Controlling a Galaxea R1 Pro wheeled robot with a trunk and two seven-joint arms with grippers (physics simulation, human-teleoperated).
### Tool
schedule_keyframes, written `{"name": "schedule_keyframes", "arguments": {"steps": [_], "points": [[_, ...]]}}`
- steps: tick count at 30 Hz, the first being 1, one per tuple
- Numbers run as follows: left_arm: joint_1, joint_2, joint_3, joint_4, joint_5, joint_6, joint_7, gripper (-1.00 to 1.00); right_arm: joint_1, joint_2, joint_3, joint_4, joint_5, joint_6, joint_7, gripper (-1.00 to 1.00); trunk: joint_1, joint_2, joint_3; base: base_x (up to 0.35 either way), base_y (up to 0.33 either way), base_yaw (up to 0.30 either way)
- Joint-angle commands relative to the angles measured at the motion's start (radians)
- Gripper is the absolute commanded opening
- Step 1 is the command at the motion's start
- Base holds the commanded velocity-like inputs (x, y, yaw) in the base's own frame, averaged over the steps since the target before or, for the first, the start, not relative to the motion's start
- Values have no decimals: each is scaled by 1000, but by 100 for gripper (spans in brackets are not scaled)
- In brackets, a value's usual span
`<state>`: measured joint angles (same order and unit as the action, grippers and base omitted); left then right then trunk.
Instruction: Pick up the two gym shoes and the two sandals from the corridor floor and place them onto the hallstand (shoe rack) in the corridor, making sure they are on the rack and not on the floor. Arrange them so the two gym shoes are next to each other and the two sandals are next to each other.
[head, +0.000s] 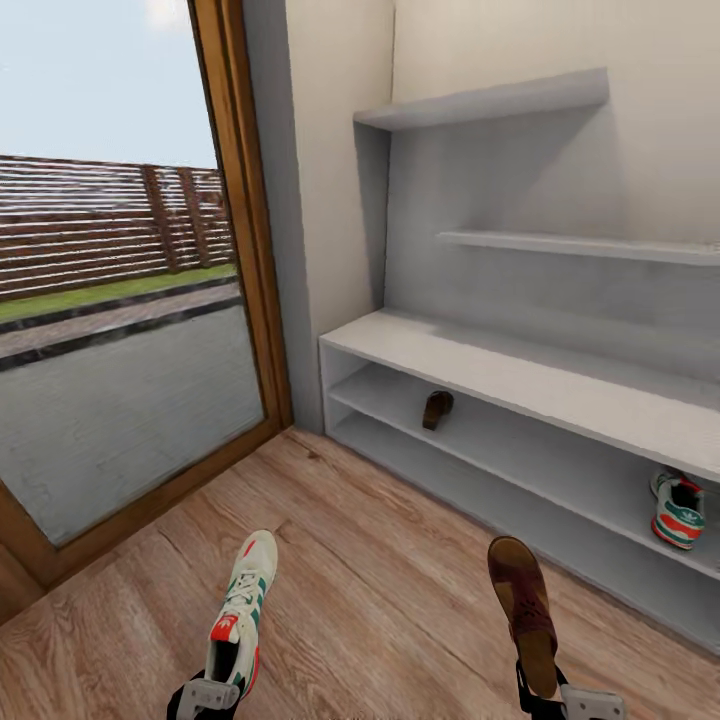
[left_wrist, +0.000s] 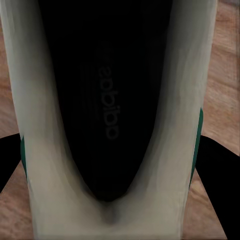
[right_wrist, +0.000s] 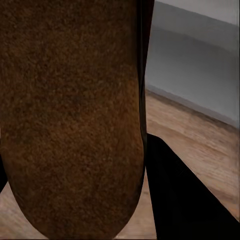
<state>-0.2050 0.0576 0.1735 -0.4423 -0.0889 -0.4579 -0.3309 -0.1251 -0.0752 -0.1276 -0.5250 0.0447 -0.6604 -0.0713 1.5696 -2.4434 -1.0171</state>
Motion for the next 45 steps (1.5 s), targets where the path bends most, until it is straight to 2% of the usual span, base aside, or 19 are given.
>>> {"name": "schedule_keyframes", "arguments": {"steps": [1, 8, 45], "points": [[-1, -1, 8, 1, -9, -4, -7, -100, -1, 0, 0, 0, 2, -2, -4, -100, 0, 0, -1, -98, 283, -265], [-1, -1, 8, 1, -9, -4, -7, -100, -1, 0, 0, 0, 2, -2, -4, -100, 0, 0, -1, -52, 189, -265], [-1, -2, 8, 1, -9, -4, -7, -100, -1, 0, 0, 0, 2, -2, -4, -100, 0, 0, -1, -39, 35, -265]]}}
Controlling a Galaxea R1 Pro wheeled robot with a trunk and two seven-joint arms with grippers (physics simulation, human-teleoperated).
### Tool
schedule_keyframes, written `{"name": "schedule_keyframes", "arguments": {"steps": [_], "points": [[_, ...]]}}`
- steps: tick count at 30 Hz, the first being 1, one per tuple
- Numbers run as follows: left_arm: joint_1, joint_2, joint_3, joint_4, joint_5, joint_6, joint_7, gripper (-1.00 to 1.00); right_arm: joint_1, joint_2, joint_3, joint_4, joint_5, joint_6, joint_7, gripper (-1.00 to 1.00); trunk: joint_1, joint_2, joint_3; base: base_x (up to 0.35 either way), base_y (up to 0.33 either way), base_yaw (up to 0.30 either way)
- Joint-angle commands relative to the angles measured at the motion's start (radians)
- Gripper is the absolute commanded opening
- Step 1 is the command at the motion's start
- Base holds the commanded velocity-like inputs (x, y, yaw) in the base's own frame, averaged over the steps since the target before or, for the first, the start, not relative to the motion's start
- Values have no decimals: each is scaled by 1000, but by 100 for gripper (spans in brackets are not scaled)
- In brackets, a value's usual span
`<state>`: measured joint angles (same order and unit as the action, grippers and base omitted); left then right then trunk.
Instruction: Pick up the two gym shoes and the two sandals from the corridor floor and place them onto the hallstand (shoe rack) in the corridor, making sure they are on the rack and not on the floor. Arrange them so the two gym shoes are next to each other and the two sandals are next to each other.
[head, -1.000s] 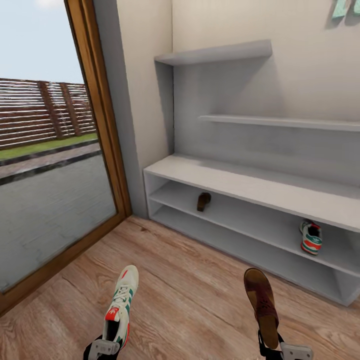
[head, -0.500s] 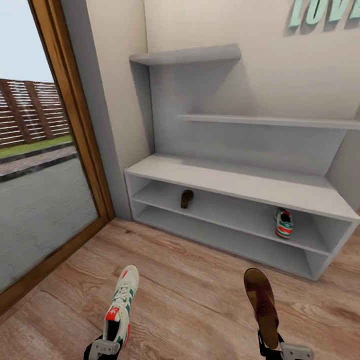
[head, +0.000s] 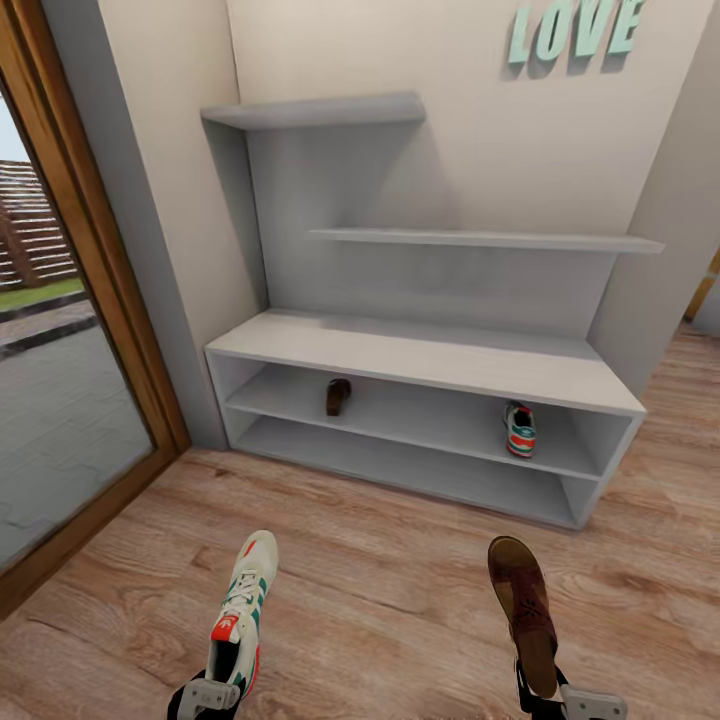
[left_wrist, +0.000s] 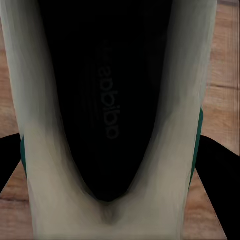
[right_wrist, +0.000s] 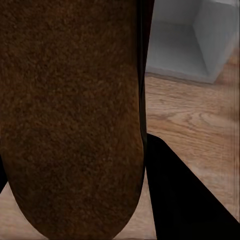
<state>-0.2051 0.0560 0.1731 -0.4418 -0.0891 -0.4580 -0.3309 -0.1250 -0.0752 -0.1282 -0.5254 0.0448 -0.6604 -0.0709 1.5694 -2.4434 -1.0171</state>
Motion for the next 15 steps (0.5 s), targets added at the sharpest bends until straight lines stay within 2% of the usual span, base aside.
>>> {"name": "schedule_keyframes", "arguments": {"steps": [1, 15], "points": [[0, -1, 8, 0, -9, -4, -7, -100, -1, 0, 0, 1, 1, -2, -4, -100, 0, 0, -1, 0, 0, -265], [0, -1, 9, 0, -9, -4, -7, -100, -1, 0, 0, 1, 2, -2, -4, -100, 0, 0, -1, 0, 0, -265]]}}
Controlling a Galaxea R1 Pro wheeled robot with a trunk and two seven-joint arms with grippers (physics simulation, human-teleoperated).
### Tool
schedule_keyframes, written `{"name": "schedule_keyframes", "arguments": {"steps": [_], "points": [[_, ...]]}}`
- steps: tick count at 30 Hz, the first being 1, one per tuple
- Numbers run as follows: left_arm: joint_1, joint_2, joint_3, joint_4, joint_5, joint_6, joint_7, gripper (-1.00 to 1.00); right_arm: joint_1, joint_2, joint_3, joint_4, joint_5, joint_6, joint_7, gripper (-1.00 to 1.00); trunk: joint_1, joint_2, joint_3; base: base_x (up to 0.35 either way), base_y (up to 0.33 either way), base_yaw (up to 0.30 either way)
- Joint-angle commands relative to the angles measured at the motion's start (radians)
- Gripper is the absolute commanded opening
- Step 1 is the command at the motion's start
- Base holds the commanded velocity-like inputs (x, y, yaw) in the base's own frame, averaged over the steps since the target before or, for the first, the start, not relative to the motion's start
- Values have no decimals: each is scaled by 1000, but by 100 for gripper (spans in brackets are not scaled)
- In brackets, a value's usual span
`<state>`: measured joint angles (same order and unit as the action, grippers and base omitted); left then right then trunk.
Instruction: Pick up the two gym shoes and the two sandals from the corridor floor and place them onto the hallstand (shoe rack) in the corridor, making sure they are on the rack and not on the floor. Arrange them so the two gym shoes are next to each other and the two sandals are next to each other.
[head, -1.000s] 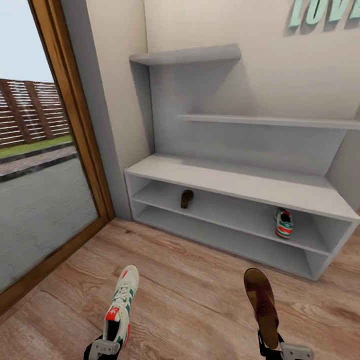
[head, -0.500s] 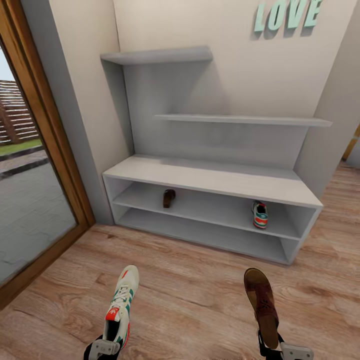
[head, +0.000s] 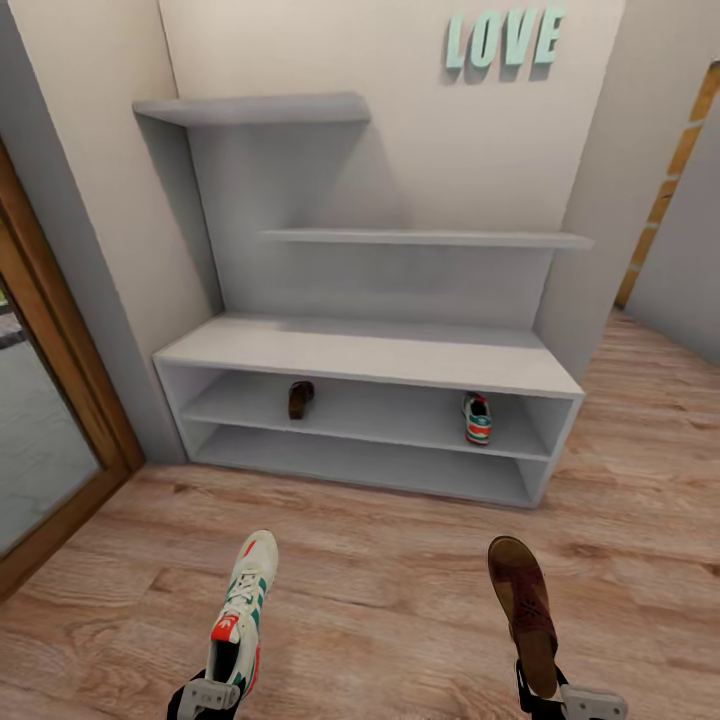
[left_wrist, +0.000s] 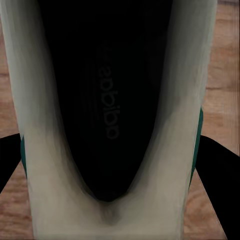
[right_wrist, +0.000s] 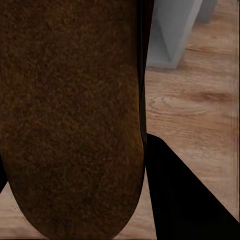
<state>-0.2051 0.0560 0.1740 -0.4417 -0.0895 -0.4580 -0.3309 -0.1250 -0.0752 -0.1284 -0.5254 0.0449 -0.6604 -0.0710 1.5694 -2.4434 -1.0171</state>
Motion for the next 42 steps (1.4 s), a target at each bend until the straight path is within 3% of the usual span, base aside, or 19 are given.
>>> {"name": "schedule_keyframes", "arguments": {"steps": [1, 29, 42], "points": [[0, -1, 9, 0, -9, -4, -7, -100, -1, 0, 0, 1, 2, -2, -4, -100, 0, 0, -1, 0, 0, -265], [0, -1, 9, 0, -9, -4, -7, -100, -1, 0, 0, 1, 2, -2, -4, -100, 0, 0, -1, 0, 0, -262], [0, 1, 9, 0, -9, -4, -7, -100, -1, 0, 1, 1, 3, -2, -4, -100, 0, 0, -1, 0, 0, -42]]}}
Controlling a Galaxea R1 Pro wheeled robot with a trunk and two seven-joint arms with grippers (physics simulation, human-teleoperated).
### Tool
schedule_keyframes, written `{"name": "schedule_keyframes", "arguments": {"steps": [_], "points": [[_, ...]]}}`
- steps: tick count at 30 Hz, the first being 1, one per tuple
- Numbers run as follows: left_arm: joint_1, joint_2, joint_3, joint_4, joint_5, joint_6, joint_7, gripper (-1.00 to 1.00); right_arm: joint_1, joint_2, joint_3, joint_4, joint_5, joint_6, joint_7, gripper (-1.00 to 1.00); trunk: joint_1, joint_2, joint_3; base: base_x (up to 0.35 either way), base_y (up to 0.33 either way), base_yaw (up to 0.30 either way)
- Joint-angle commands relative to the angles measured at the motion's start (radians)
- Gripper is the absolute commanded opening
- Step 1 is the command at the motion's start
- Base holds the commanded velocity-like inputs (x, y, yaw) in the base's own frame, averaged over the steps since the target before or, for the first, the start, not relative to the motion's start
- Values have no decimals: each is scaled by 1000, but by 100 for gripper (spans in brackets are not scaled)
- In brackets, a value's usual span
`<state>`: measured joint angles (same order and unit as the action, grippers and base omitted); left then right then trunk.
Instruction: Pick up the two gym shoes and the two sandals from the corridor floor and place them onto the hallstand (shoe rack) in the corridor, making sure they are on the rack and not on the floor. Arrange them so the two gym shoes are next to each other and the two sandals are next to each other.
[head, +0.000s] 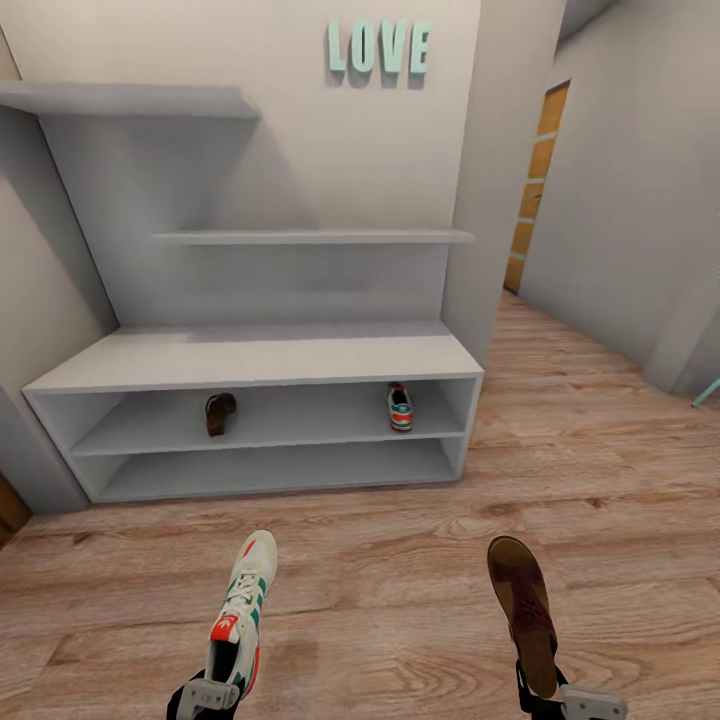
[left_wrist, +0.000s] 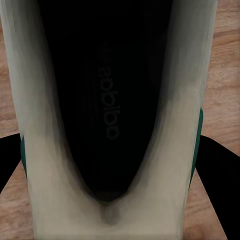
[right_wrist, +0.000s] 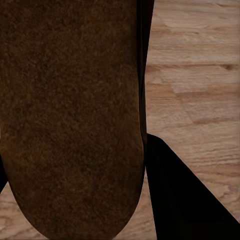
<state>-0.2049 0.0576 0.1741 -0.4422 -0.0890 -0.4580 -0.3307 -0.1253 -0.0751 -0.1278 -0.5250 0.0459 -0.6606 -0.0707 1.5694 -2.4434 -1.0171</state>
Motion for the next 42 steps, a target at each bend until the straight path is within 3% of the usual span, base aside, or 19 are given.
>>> {"name": "schedule_keyframes", "arguments": {"steps": [1, 15, 17, 18, 22, 23, 25, 27, 31, 35, 36, 37, 42], "points": [[-1, -1, 8, 0, -9, -4, -7, -100, -1, 0, 0, 1, 1, -2, -4, -100, 0, 0, -1, 0, 0, 0], [-1, -2, 11, 0, -13, -1, -5, -100, -1, 1, -4, -1, -4, 0, -8, -100, 0, 0, -1, 0, 0, 0], [-3, -2, 10, 0, -12, 6, 12, -100, -1, -5, -5, 0, -1, 15, -6, -100, 0, 0, -1, 0, 0, 0], [-9, -4, 9, -1, -10, 12, 51, -100, -1, -9, -5, -4, -2, 59, -4, -100, 0, 0, -1, 0, 0, 0], [-20, -19, 6, -9, -12, 23, 123, -100, -1, -17, -8, -11, -3, 114, -5, -100, 0, 0, -1, 0, 0, 0], [-55, -45, 1, -20, -18, 62, 165, -100, -1, -40, -9, -16, -5, 129, -8, -100, 0, 0, -1, 0, 0, 0], [-85, -52, -1, -23, -20, 103, 179, -100, -1, -60, -10, -22, -6, 132, -8, -100, 0, 0, -1, 0, 0, 0], [-141, -57, -2, -26, -21, 189, 189, -100, -1, -79, -10, -28, -7, 135, -8, -100, 0, 0, -1, 0, 0, 0], [-249, -66, -3, -28, -19, 331, 194, -100, -1, -87, -10, -33, -8, 136, -8, -100, 0, 0, -1, 0, 0, 0], [-309, -78, -4, -28, -19, 406, 194, -100, -1, -87, -10, -36, -9, 136, -7, -100, 0, 0, -1, 0, 0, 0], [-338, -86, -5, -28, -20, 449, 193, -100, -1, -87, -10, -38, -9, 135, -7, -100, 0, 0, -1, 0, 0, 0], [-453, -105, -7, -27, -21, 603, 189, -100, -1, -89, -11, -54, -7, 141, -8, -100, 0, 0, -1, 0, 0, 0], [-533, -112, -8, -27, -22, 706, 191, -100, -1, -107, -34, -60, -8, 166, -9, -100, 0, 0, -1, 0, 0, 0]]}}
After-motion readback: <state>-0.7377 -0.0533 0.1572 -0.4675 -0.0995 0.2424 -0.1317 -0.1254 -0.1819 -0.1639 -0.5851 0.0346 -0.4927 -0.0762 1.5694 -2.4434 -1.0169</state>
